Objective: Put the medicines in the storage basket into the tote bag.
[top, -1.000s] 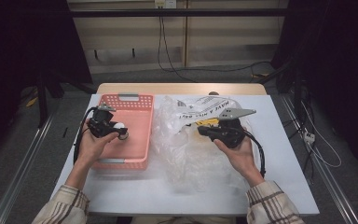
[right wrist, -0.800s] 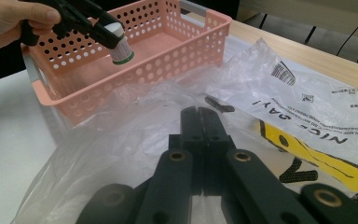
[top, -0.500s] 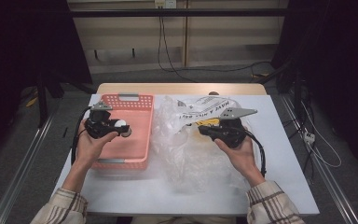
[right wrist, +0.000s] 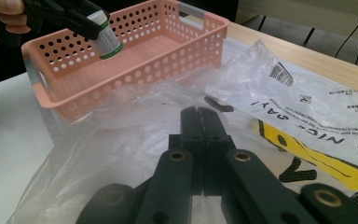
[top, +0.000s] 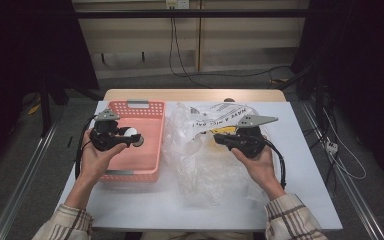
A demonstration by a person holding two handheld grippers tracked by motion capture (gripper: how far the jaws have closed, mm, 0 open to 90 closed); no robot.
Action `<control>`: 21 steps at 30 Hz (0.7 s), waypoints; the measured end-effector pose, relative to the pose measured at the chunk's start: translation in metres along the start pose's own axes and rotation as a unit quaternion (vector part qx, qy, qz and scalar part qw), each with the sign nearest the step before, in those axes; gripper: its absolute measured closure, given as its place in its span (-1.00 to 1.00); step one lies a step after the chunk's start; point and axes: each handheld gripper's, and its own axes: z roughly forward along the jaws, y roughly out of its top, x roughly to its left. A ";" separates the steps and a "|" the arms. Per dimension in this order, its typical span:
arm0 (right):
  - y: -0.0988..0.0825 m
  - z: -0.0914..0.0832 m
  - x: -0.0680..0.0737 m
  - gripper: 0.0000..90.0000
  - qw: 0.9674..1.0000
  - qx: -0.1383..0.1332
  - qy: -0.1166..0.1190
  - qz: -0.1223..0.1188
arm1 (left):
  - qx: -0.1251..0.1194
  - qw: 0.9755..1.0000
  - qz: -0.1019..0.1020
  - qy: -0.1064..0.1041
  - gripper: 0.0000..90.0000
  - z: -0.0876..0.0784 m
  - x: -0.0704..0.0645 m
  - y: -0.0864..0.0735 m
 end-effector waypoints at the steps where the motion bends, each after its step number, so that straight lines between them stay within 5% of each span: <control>1: 0.000 0.000 0.000 1.00 1.000 0.000 0.000 0.000 | -0.001 1.000 0.002 0.001 0.14 0.000 -0.001 0.001; 21: 0.000 0.000 0.001 1.00 1.000 -0.002 -0.002 -0.002 | -0.023 0.999 0.032 -0.025 0.14 -0.007 -0.035 0.010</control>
